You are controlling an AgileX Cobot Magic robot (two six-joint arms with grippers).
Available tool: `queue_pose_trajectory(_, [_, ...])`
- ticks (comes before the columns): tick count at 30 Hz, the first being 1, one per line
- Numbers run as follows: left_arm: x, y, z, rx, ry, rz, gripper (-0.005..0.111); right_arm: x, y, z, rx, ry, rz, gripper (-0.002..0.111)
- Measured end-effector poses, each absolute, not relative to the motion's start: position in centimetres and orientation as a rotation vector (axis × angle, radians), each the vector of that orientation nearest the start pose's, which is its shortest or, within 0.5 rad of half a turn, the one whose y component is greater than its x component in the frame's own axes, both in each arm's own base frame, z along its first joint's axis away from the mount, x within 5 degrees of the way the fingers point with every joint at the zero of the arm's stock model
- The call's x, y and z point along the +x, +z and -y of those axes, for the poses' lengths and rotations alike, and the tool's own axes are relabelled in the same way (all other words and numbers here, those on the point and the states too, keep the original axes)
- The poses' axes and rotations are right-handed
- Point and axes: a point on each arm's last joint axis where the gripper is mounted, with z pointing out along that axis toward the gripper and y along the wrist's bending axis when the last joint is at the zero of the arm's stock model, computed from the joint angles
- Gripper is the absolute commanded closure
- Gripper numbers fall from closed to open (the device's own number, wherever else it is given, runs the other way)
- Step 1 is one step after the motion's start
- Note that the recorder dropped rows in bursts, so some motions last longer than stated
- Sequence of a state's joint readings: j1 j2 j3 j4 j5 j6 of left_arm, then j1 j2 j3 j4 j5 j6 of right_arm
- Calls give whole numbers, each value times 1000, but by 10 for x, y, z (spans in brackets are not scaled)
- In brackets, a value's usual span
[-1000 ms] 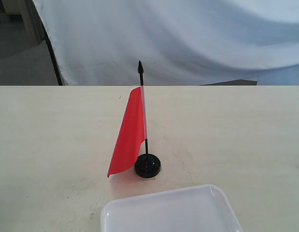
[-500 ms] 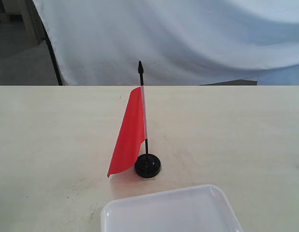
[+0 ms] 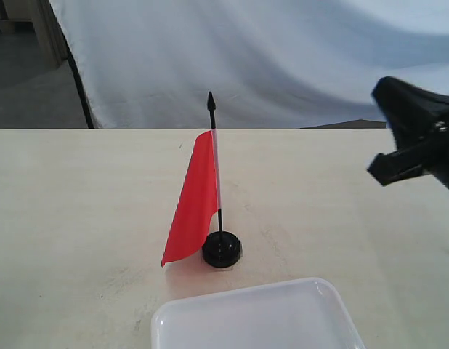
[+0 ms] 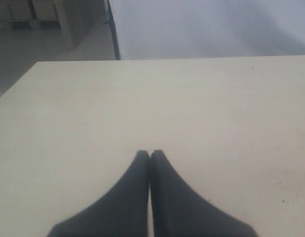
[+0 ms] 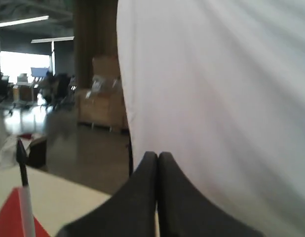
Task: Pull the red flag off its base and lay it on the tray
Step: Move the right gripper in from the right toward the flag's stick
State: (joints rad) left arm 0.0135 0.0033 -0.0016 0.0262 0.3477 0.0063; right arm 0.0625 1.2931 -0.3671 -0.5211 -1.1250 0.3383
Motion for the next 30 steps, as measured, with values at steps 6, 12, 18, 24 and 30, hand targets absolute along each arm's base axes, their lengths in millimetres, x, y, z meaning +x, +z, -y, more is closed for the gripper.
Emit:
queue_pose_trajectory(6, [54,182,-2,10,39,-1833,107,291,195,-69,-694,566,-1508,109])
queue_pose_trajectory(12, [54,182,-2,10,39,-1833,107,329,139,-53,-859,860,-1660,109])
queue_pose_trajectory(18, [54,182,-2,10,39,-1833,107,341,96,-56,-891,1005,-1773,109])
queue_pose_trajectory(24, [54,182,-2,10,39,-1833,107,336,92,-77,-983,1056,-1746,109])
queue_pose_trajectory(30, [54,182,-2,10,39,-1833,107,336,93,-92,-976,1075,-1727,97])
